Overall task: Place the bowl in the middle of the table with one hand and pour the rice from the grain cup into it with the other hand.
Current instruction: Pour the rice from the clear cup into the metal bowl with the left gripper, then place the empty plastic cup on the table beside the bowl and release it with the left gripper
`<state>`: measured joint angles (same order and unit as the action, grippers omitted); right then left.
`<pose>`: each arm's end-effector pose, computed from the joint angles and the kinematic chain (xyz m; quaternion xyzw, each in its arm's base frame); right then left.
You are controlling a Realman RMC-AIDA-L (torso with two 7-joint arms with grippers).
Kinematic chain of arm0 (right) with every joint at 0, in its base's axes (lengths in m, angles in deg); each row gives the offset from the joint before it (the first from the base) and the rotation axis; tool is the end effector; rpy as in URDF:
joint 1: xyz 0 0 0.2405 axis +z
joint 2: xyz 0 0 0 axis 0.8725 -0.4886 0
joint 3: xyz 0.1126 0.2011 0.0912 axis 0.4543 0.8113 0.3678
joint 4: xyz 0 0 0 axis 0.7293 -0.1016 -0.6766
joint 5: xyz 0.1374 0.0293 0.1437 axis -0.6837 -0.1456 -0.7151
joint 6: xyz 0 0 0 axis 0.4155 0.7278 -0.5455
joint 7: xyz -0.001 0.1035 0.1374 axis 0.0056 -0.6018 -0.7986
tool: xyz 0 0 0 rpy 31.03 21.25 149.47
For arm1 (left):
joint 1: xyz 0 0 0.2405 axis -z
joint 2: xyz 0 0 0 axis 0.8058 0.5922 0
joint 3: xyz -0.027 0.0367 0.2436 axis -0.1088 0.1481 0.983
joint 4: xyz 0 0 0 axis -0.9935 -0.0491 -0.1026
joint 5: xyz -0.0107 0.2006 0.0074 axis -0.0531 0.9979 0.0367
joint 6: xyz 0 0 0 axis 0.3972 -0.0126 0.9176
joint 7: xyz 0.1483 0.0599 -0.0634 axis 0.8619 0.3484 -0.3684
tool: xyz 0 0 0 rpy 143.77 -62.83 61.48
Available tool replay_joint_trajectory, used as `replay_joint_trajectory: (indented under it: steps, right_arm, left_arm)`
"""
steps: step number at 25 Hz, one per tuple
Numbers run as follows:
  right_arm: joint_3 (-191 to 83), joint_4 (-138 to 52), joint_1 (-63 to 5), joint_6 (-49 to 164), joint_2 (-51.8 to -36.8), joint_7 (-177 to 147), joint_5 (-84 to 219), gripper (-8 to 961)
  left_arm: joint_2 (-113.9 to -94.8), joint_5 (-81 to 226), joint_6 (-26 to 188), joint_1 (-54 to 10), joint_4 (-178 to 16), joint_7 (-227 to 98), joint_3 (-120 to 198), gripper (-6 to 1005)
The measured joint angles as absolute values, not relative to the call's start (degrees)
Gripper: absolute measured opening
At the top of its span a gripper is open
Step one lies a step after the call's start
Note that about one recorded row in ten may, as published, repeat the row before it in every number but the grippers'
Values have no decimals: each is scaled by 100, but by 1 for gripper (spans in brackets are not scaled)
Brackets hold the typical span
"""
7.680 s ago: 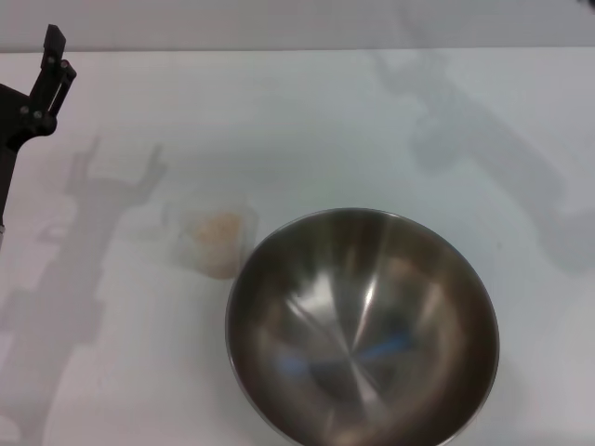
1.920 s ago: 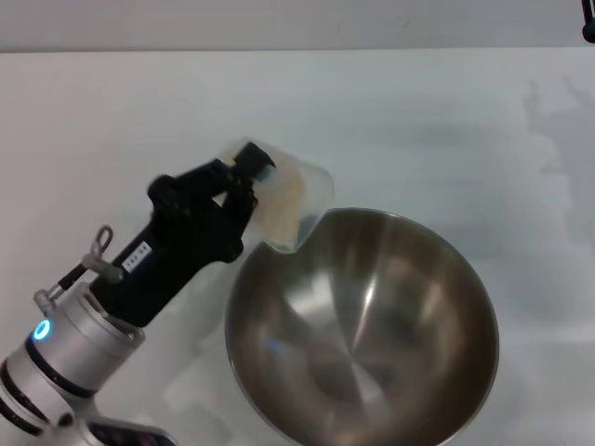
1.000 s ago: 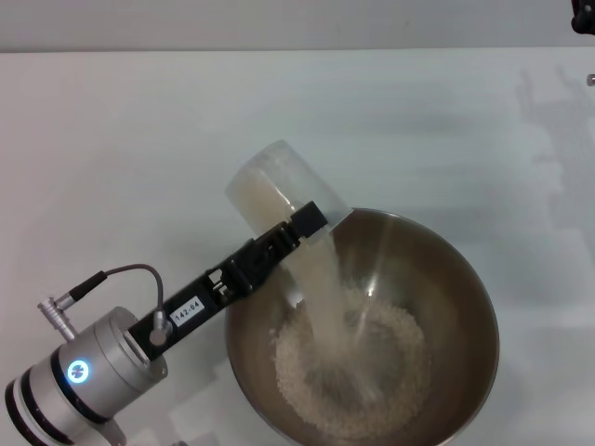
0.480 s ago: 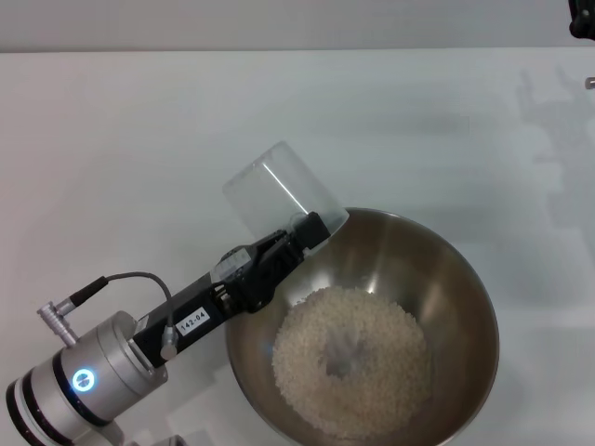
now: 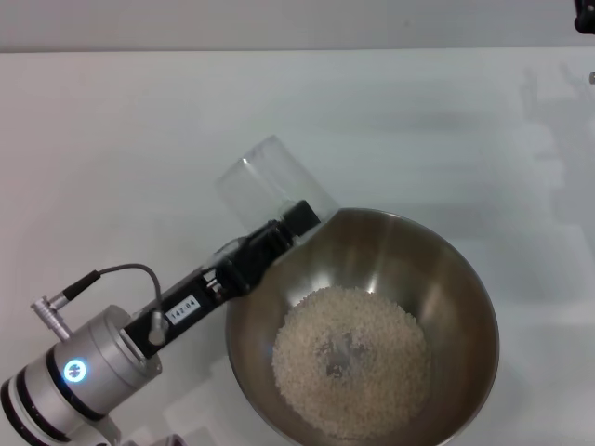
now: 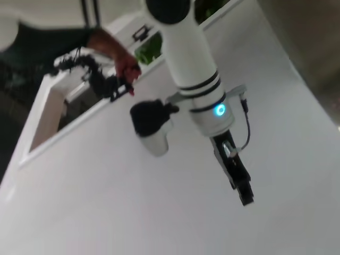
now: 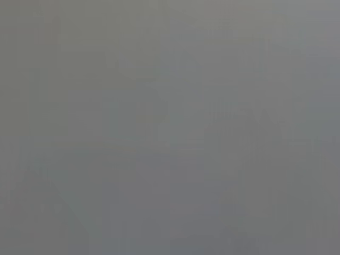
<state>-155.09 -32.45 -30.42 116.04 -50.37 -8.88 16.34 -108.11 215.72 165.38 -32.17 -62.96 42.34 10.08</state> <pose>0.2702 0.3982 0.0375 -0.6414 0.1412 0.3132 0.6860 -0.1949 0.2369 -0.0851 -0.4521 0.7045 -0.0083 0.5470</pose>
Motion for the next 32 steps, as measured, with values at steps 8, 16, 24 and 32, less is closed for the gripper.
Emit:
replay_joint_trajectory:
  steps: [8,16,24,32]
  right_arm:
    - [-15439,-3229,-2972,11621,-5033,-941,1634,492]
    - [-15442,-3156,-2983,11664,-5046,-1077,1635,492]
    - [-15442,-3158,-3067,11687,-5064,-1262,1634,492]
    - [-15481,-3151,-3165,11768,-5084,-1553,1676,492]
  left_arm:
    - [-10835,21560,16567,-3363,-6280,2003,538,51]
    - [-10843,21544,16506,-3570,-5990,-1444,-704,56]
    - [-10858,20464,15053,-3508,-5976,-5099,-1047,60]
    - [-10859,19825,13865,-3418,-5973,-6295,-1055,64]
